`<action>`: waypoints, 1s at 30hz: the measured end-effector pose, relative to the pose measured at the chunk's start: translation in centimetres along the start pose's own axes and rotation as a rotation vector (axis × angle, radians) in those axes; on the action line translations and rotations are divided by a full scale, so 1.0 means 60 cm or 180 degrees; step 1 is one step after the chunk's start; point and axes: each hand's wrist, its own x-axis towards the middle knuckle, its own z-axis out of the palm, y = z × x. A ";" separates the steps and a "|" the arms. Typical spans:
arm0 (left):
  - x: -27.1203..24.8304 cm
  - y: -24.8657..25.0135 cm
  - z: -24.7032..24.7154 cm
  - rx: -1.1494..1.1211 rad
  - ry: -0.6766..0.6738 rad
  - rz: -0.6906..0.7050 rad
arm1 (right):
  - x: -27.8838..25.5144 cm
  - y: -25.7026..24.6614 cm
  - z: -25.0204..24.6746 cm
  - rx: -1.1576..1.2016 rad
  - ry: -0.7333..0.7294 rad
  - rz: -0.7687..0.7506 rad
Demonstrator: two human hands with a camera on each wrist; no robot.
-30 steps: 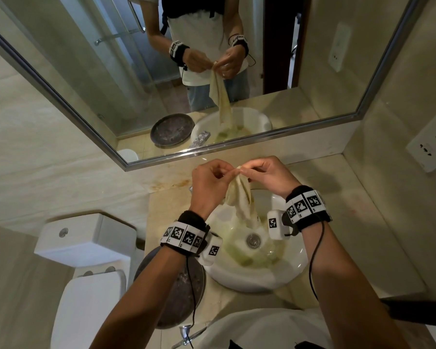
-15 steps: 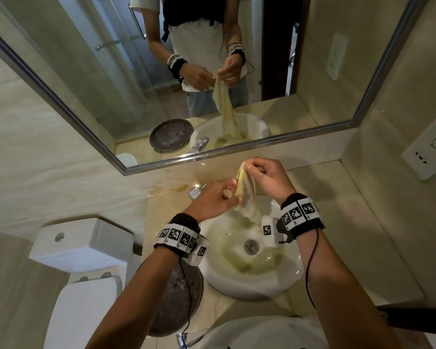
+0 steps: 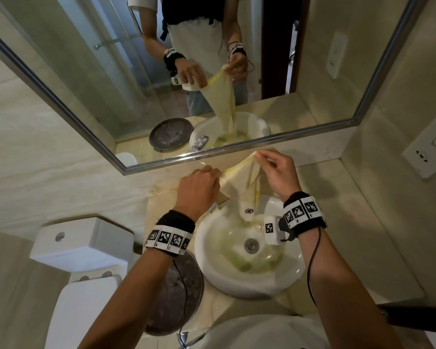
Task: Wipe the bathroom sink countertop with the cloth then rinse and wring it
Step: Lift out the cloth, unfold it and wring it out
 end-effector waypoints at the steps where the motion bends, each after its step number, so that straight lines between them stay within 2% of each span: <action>1: 0.003 0.004 -0.004 0.0058 -0.0015 -0.0102 | -0.001 0.000 0.004 0.0011 0.0012 -0.0024; 7: 0.012 0.022 -0.026 0.0157 -0.0088 -0.0438 | -0.004 -0.005 0.027 0.0151 0.0126 -0.0011; 14: 0.006 0.026 -0.063 0.0422 0.0036 -0.0331 | -0.004 -0.010 0.020 0.0317 0.0291 0.0134; 19: -0.006 0.052 -0.091 0.0607 -0.0123 -0.0294 | -0.008 -0.018 0.029 0.0576 0.0354 0.0231; 23: -0.011 0.057 -0.101 0.0720 -0.0173 -0.0169 | -0.006 -0.017 0.032 0.0498 0.0472 0.0294; 28: -0.008 0.053 -0.093 0.0632 -0.0207 -0.0206 | -0.007 -0.011 0.029 0.0603 0.0340 0.0401; 30: -0.013 0.054 -0.090 0.0630 -0.0201 -0.0210 | -0.006 -0.010 0.030 0.0328 0.0405 0.0377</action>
